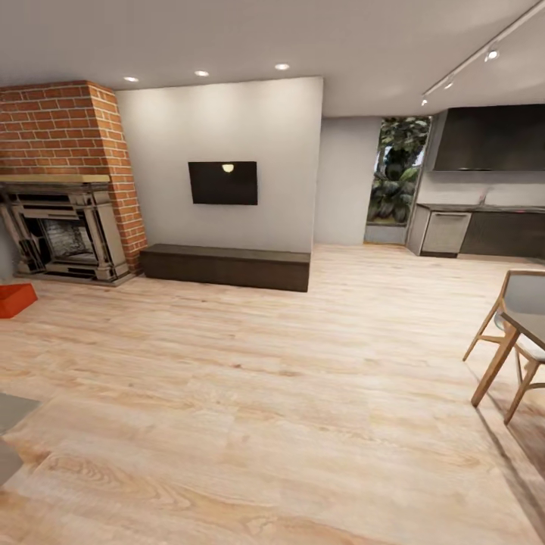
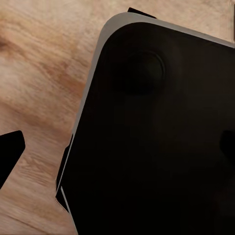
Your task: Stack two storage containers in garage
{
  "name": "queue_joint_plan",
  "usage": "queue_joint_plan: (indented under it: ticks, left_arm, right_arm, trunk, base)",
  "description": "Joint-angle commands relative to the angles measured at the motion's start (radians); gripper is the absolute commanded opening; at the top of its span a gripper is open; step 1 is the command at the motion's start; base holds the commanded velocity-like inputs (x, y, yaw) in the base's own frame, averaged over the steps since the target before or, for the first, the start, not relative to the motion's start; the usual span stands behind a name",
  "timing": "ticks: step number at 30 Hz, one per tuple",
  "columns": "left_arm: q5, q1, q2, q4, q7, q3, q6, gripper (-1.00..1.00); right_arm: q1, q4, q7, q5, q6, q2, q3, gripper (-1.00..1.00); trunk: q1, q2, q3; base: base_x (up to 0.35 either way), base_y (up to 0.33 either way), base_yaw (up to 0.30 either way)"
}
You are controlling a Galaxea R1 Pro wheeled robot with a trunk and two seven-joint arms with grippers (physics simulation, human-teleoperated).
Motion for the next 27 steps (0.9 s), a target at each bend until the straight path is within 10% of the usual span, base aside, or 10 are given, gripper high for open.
queue_joint_plan:
  ticks: [1, 27]
  left_arm:
    - [0.002, 0.0, 0.0, -0.001, 0.002, 0.003, -0.001, 1.0]
    - [0.002, 0.0, 0.0, -0.001, 0.002, 0.003, -0.002, 1.0]
  right_arm:
    - [-0.001, 0.003, -0.002, -0.004, -0.006, 0.001, 0.007, 1.0]
    - [-0.001, 0.003, -0.005, -0.004, -0.006, 0.001, 0.007, 1.0]
  trunk:
    - [0.001, 0.0, -0.001]
    - [0.001, 0.0, -0.001]
  base:
    - [0.325, 0.0, 0.249]
    - [0.325, 0.0, 0.267]
